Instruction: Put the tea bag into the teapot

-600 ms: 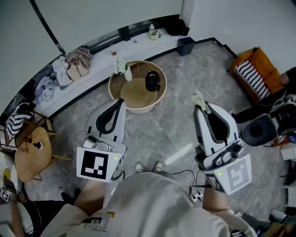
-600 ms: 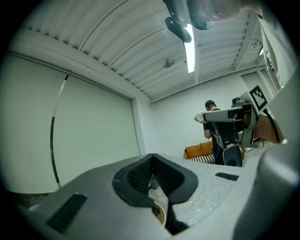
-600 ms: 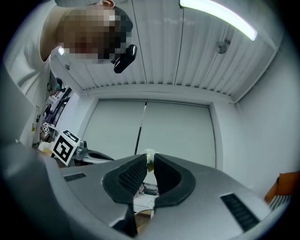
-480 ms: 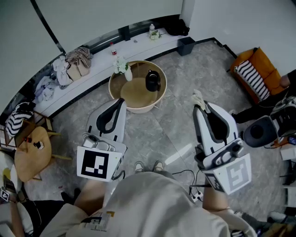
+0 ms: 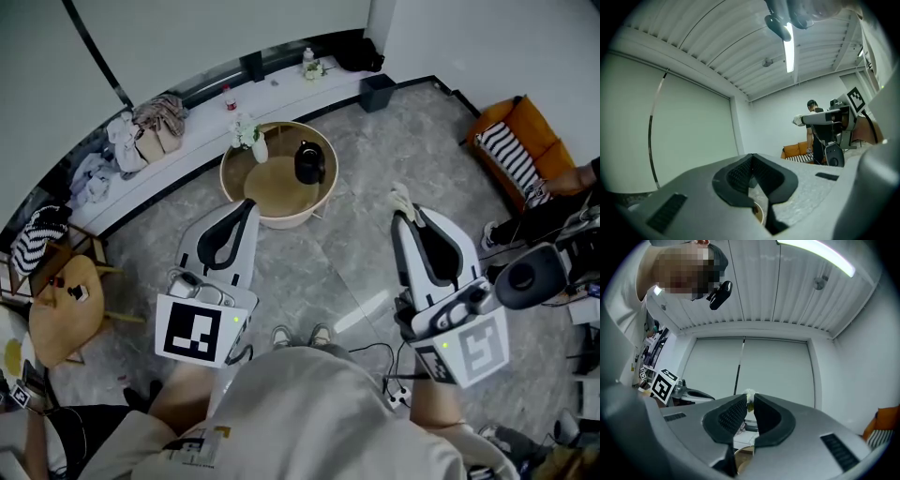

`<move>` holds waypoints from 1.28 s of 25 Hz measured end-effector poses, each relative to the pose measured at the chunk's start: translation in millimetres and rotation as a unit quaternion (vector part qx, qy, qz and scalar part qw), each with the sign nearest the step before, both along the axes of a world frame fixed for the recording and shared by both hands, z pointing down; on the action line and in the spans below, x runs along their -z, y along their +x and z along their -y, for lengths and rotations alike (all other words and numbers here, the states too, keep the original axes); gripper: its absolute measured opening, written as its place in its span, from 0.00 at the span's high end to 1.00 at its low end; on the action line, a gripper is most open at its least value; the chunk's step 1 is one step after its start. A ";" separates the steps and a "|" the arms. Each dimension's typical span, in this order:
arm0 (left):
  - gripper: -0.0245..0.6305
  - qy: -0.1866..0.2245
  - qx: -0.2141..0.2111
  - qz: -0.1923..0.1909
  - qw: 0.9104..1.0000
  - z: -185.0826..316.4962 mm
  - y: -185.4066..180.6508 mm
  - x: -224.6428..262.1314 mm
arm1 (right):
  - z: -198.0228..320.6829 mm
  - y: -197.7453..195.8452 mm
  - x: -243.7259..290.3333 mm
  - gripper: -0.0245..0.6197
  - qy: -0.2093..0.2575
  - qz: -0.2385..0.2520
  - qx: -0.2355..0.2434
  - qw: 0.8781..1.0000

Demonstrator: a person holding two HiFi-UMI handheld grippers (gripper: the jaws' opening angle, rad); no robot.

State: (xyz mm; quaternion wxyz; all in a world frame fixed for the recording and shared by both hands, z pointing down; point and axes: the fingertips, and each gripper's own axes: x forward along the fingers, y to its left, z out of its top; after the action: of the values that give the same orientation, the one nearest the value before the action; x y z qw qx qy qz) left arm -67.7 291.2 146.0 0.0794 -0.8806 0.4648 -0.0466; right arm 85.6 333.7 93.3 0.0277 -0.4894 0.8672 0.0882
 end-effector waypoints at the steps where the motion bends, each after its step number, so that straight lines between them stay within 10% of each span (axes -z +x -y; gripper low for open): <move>1: 0.95 0.002 0.000 0.003 1.000 -0.6 1.3 -0.3 | -0.3 1.1 -1.8 0.89 -0.002 0.000 0.001 1.000; 32: 0.95 -0.005 0.040 0.041 0.998 2.5 86.8 -30.3 | 20.1 85.3 -44.6 0.89 -0.010 -0.008 0.046 0.999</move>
State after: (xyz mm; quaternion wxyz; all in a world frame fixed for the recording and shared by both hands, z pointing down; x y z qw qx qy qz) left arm 19.1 288.7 176.3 0.0917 -0.8589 0.4961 -0.0880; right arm 170.8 313.6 137.8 0.0200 -0.4488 0.8896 0.0819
